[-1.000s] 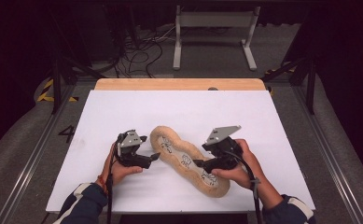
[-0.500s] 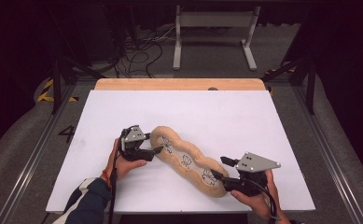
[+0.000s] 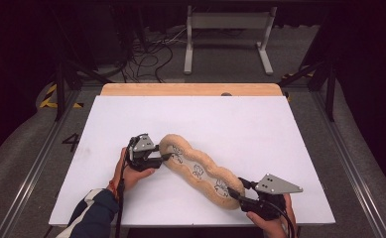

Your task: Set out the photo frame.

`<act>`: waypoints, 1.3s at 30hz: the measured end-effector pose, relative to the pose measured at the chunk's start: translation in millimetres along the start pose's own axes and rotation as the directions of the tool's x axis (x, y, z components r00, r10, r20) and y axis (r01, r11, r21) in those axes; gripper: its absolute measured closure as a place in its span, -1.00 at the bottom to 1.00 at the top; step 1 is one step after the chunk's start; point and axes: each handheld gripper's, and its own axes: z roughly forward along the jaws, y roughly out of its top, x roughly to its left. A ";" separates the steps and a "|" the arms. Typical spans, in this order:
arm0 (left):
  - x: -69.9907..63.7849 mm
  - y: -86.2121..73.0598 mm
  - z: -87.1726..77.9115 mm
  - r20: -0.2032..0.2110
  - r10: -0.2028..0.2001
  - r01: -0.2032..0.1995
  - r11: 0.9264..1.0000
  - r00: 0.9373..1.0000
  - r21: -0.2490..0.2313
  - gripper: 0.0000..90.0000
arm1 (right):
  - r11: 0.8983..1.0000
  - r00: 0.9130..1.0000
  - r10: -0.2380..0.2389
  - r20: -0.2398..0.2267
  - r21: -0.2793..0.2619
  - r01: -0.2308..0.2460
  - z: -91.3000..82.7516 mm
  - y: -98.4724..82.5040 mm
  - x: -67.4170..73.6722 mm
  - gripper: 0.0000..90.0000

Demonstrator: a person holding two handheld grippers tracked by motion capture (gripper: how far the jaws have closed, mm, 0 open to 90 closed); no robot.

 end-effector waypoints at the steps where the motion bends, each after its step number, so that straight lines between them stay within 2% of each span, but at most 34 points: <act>1: -0.8 -0.2 -0.4 -0.002 -0.002 0.002 1.000 1.000 0.001 0.21 | 1.000 1.000 -0.001 -0.006 -0.001 0.001 0.2 -0.3 -0.5 0.30; 4: -1.2 -1.4 -2.7 -0.003 -0.001 0.001 1.000 1.000 0.007 0.21 | 0.999 0.999 -0.032 -0.008 0.000 0.032 1.4 -0.2 0.2 0.37; 8: -2.4 -2.4 -5.2 -0.005 -0.002 0.002 1.000 1.000 0.012 0.21 | 0.999 0.999 -0.034 -0.014 -0.002 0.034 2.0 -0.3 -3.1 0.39; 11: -4.3 -3.4 -7.8 -0.010 -0.005 0.005 1.000 1.000 0.017 0.21 | 0.999 0.999 -0.043 -0.024 0.005 0.043 2.4 0.8 -6.4 0.40; 12: -4.9 -4.1 -9.2 -0.010 -0.006 0.006 1.000 1.000 0.018 0.21 | 0.998 0.998 -0.059 -0.038 0.014 0.059 3.2 2.8 -10.5 0.40; 15: -7.9 -7.2 -13.3 -0.016 -0.015 0.016 1.000 1.000 0.018 0.20 | 0.998 0.997 -0.059 -0.040 0.015 0.060 4.1 3.4 -13.1 0.41; 16: -7.6 -7.8 -14.5 -0.017 -0.008 0.008 1.000 1.000 0.020 0.20 | 0.998 0.997 -0.065 -0.044 0.014 0.066 5.0 3.9 -14.7 0.41; 18: -9.1 -9.5 -17.5 -0.013 -0.026 0.026 0.999 1.000 0.023 0.20 | 0.998 0.997 -0.067 -0.038 0.013 0.067 6.3 4.7 -17.2 0.41; 25: -14.9 -15.0 -25.4 -0.021 -0.044 0.045 0.999 0.999 0.024 0.19 | 0.998 0.998 -0.065 -0.012 -0.002 0.065 10.6 5.3 -23.6 0.41; 28: -17.5 -15.5 -26.9 -0.033 -0.034 0.034 0.999 0.999 0.024 0.17 | 0.999 0.999 -0.053 0.005 -0.008 0.053 10.8 4.1 -25.1 0.26; 30: -18.6 -14.3 -27.2 -0.045 -0.017 0.018 1.000 0.999 0.017 0.14 | 0.999 0.999 -0.040 0.013 -0.009 0.040 9.1 2.0 -25.4 0.20; 33: -16.4 -13.2 -29.7 -0.036 -0.008 0.008 1.000 0.999 -0.015 -0.01 | 0.999 0.999 -0.040 0.027 -0.011 0.041 3.9 -3.8 -23.1 0.18; 34: -16.4 -13.2 -29.7 -0.036 -0.008 0.008 1.000 0.999 -0.015 -0.04 | 0.999 0.999 -0.038 0.030 -0.013 0.039 2.0 -5.5 -22.1 0.18; 36: -13.4 -10.3 -31.7 -0.046 -0.017 0.014 0.999 0.999 -0.048 -0.14 | 0.999 0.999 -0.033 0.039 -0.014 0.034 -1.1 -8.4 -19.9 0.20; 37: -12.3 -9.3 -31.8 -0.044 -0.025 0.022 0.998 0.999 -0.065 -0.17 | 0.999 0.999 -0.032 0.042 -0.015 0.033 -2.6 -9.5 -19.0 0.22; 39: -10.7 -7.1 -31.4 -0.044 -0.024 0.021 0.997 0.999 -0.070 -0.17 | 0.999 0.999 -0.033 0.043 -0.017 0.034 -3.7 -10.6 -18.2 0.24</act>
